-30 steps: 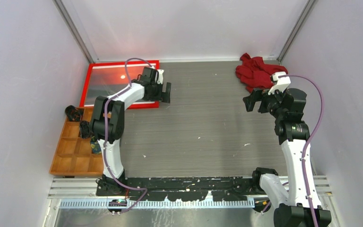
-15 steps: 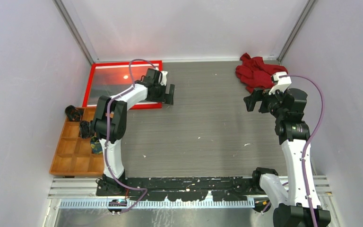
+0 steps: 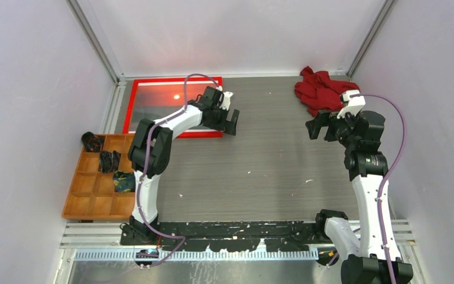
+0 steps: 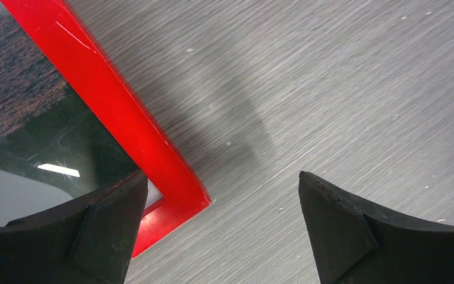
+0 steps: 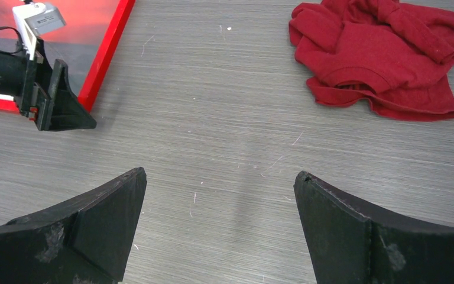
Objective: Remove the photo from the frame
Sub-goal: Move the photo frame to the center of the board.
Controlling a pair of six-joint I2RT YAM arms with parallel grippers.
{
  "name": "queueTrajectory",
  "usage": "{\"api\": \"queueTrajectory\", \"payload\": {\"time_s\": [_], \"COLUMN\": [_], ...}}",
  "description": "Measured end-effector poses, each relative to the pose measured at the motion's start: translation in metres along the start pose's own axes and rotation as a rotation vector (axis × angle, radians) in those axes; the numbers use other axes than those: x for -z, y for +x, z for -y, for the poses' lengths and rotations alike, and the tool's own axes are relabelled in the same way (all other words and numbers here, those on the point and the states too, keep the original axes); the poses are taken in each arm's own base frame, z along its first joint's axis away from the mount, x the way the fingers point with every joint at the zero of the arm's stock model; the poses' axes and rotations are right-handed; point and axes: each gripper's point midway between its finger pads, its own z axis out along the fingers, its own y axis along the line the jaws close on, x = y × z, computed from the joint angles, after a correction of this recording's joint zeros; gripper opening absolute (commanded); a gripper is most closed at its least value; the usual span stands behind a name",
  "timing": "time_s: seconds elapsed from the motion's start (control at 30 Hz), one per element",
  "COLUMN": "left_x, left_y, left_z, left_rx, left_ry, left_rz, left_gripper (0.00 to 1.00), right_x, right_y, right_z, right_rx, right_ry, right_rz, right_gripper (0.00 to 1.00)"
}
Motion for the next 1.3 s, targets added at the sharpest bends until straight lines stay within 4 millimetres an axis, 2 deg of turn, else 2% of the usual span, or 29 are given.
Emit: {"api": "queueTrajectory", "payload": {"time_s": [0.37,0.63,0.83,0.97,1.03,1.17,1.23,1.3], "left_x": [-0.020,-0.035,-0.033,-0.023,-0.016,0.009,0.029,0.062], "left_y": [-0.012,-0.014,-0.017,-0.022,-0.031,-0.051,-0.065,-0.079], "left_z": [0.056,0.116,0.172,0.199,0.209,0.204,0.191,0.165], "left_rx": [-0.063,-0.112,-0.119,-0.101,-0.097,-0.118,-0.155,-0.219], "left_ry": [0.105,0.193,0.306,0.371,0.398,0.400,0.374,0.310], "left_rz": [-0.041,-0.066,-0.069,-0.065,-0.047,0.000,0.047,0.115], "left_gripper": [1.00,1.00,1.00,1.00,1.00,1.00,1.00,1.00], "right_x": [0.003,0.004,0.004,0.004,0.004,0.002,0.001,0.001], "right_y": [-0.002,-0.004,-0.004,-0.003,-0.002,0.000,0.002,0.003], "right_z": [0.000,-0.003,-0.003,-0.001,0.000,0.001,0.001,0.000], "right_rx": [0.001,0.004,0.005,0.002,0.000,-0.004,-0.006,-0.009], "right_ry": [0.003,-0.012,-0.011,-0.006,-0.003,-0.005,-0.008,-0.017], "right_rz": [0.010,0.019,0.018,0.018,0.015,0.008,0.004,-0.001], "right_gripper": [1.00,1.00,1.00,1.00,1.00,1.00,1.00,1.00]}}
